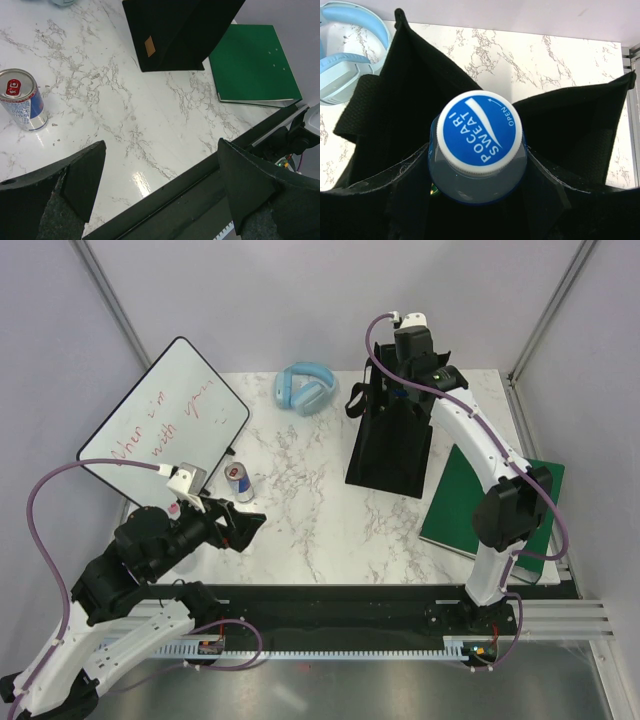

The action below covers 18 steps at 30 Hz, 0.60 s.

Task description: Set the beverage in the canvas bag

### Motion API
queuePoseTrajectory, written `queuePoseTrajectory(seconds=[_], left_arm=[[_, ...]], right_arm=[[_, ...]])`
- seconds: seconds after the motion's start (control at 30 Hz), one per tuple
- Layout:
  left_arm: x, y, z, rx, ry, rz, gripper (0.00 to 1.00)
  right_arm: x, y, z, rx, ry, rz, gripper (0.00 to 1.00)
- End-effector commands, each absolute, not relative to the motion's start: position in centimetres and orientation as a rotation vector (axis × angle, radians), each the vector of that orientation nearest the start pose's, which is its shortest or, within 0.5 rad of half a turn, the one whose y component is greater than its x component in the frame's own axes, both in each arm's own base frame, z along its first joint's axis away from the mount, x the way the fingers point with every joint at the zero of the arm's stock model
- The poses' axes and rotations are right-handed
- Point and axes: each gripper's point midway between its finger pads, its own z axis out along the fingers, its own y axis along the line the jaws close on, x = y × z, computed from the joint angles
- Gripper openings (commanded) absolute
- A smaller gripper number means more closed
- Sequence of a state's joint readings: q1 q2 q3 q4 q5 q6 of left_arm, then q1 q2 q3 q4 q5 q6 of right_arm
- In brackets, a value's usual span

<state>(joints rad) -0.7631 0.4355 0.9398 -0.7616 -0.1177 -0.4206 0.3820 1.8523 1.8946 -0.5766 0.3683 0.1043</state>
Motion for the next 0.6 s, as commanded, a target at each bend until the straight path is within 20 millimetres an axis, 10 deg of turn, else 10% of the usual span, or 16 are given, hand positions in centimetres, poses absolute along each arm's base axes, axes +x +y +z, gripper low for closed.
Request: queuePoseTrajectory(seconds=[0.0,0.57], left_arm=[[14.4,-13.5,31.7,0.229,1.813,-0.758,1.00],[14.7,-13.7,31.0,0.229,1.836,-0.749,1.00]], right_arm=[[50.2,13.5,33.9,-0.022,1.934,-0.068,0.00],[48.5,14.5,25.8,-0.027,2.094,0.004,0.00]])
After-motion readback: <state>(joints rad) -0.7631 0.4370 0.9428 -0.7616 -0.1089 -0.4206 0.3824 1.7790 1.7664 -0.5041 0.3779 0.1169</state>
